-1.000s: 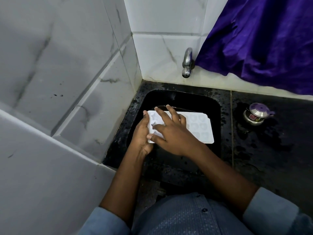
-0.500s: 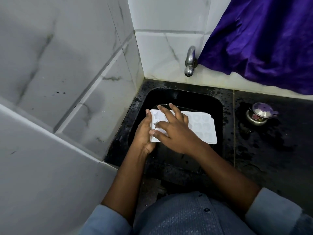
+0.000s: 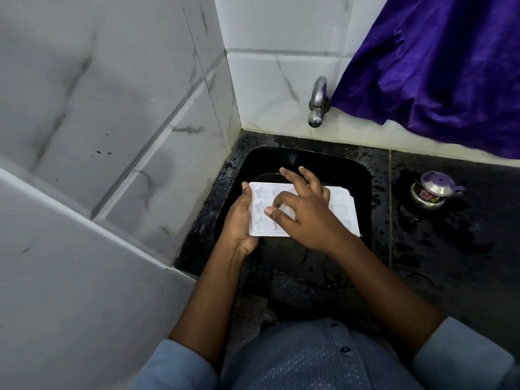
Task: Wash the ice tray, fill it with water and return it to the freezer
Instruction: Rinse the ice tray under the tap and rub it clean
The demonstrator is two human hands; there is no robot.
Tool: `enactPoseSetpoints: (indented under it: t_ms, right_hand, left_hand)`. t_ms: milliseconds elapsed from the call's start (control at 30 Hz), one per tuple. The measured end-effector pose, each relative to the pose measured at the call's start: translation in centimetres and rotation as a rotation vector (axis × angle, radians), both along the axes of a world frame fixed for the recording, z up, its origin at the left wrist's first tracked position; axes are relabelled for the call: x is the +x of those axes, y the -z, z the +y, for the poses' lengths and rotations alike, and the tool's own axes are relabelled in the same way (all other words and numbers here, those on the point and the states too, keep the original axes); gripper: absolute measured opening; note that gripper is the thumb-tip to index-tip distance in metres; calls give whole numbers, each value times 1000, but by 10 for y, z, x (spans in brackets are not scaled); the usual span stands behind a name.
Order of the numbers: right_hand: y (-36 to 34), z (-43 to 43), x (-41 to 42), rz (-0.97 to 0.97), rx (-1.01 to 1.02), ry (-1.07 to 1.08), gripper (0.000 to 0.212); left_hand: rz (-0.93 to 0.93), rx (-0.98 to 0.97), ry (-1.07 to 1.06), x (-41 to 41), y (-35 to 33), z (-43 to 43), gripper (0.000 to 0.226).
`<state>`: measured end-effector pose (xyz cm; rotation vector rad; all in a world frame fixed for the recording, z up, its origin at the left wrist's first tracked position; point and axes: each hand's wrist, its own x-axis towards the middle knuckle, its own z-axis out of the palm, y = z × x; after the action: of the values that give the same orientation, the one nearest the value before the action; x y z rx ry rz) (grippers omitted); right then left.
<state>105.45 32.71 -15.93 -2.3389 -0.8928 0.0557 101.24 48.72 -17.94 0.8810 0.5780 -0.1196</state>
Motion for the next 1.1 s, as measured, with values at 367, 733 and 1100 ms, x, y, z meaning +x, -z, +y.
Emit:
enactPoseSetpoints:
  t_ms: [367, 733, 1100]
  right_hand:
    - [4, -9, -2, -21, -228, 2, 60]
    - [-1, -11, -6, -61, -133, 7, 56]
    - [2, -10, -9, -43, -181, -12, 58]
  left_hand:
    - [-6, 4, 23, 2, 0, 1, 86]
    - [-18, -20, 59, -2, 1, 0, 90]
    - [-20, -5, 55, -7, 4, 3, 88]
